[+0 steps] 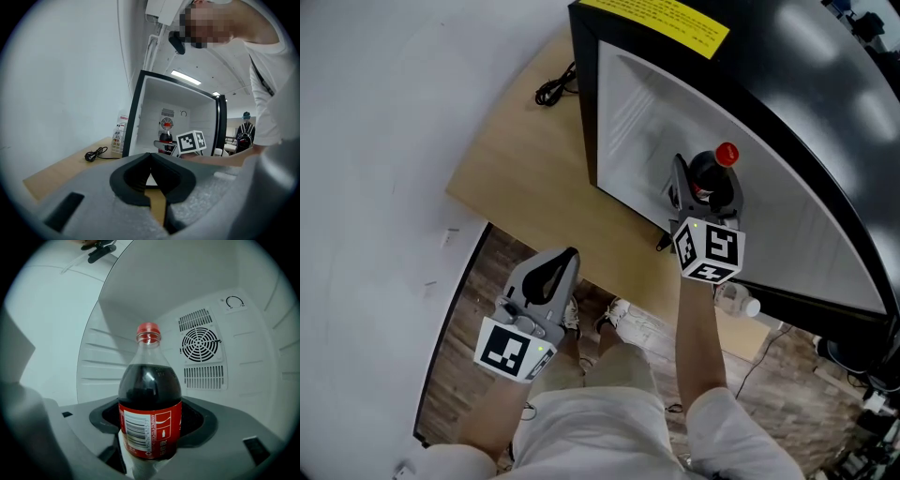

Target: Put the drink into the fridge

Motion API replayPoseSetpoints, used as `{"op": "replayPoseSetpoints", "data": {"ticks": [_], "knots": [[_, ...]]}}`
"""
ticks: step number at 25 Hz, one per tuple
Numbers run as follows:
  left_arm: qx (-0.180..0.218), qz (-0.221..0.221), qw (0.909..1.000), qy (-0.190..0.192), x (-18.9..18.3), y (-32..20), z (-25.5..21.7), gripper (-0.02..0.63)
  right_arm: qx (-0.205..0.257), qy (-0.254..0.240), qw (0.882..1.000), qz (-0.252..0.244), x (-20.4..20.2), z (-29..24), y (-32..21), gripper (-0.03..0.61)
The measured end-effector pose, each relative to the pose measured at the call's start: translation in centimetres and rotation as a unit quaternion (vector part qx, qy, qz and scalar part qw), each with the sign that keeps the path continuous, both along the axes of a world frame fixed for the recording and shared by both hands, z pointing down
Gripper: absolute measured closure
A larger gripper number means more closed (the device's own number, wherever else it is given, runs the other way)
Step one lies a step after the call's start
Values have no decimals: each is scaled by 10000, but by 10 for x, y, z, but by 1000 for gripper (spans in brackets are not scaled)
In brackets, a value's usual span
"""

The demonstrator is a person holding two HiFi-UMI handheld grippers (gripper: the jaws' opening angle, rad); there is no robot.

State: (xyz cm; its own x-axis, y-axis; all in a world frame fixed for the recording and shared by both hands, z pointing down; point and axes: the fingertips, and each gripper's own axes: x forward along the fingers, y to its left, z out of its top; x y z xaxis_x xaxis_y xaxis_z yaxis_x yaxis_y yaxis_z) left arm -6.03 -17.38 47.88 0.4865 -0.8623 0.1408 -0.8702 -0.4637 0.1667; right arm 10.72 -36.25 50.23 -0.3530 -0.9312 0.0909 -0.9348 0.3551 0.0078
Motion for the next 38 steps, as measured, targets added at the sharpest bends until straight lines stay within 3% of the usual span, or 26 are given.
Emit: {"op": "replayPoseSetpoints", "data": {"ticks": [19, 38], "knots": [[-138, -230, 9996, -73, -16, 10, 10, 598, 309, -41, 9990, 310, 12, -2, -20, 264], [-116, -211, 9997, -10, -15, 14, 5, 598, 5, -55, 9995, 304, 17, 2, -13, 261]]}}
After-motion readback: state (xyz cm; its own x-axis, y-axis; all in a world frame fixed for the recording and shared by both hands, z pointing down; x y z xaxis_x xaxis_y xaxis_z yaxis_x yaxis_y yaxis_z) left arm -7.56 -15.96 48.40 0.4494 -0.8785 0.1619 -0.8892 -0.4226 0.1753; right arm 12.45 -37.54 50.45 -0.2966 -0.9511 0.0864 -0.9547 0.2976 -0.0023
